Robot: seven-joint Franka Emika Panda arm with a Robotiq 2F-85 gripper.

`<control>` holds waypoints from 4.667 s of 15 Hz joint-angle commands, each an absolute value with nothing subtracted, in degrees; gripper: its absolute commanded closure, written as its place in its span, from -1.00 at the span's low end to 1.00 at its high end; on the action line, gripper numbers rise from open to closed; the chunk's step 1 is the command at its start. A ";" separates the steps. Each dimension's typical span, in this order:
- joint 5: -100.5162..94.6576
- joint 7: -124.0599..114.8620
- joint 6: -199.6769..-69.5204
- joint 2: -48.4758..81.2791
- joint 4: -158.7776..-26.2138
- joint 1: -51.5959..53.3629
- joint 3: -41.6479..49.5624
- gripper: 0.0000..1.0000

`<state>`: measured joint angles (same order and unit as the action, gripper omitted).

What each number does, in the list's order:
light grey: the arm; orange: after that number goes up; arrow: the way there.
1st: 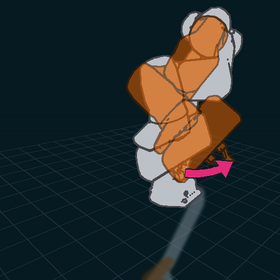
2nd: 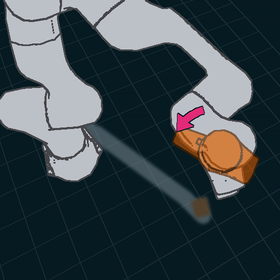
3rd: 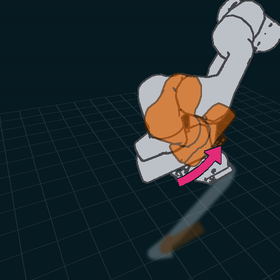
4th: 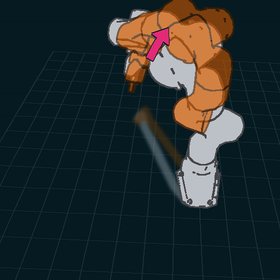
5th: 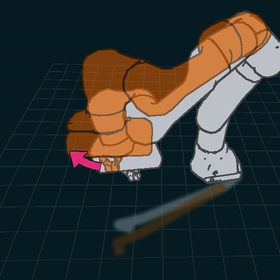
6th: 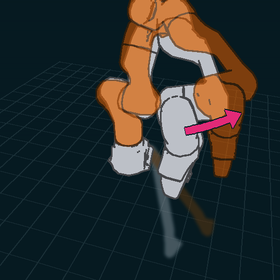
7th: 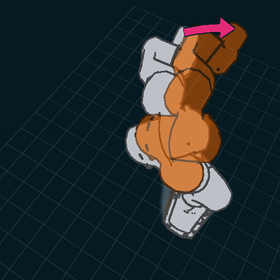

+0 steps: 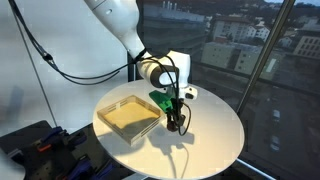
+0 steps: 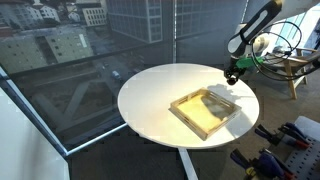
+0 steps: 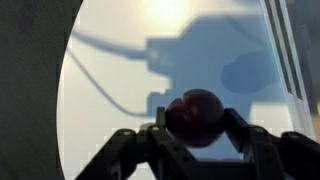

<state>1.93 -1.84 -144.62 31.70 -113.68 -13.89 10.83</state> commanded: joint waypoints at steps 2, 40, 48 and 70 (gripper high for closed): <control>2.67 -0.97 -143.17 33.15 -111.69 -14.98 10.42 0.28; 5.55 0.95 -143.99 43.14 -104.65 -18.10 7.93 0.28; 5.44 0.68 -143.79 43.39 -104.36 -17.96 8.10 -0.34; 3.66 -0.05 -142.42 39.35 -105.63 -16.74 10.47 -1.00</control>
<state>4.51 -0.59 -144.29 41.91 -104.64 -17.05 9.86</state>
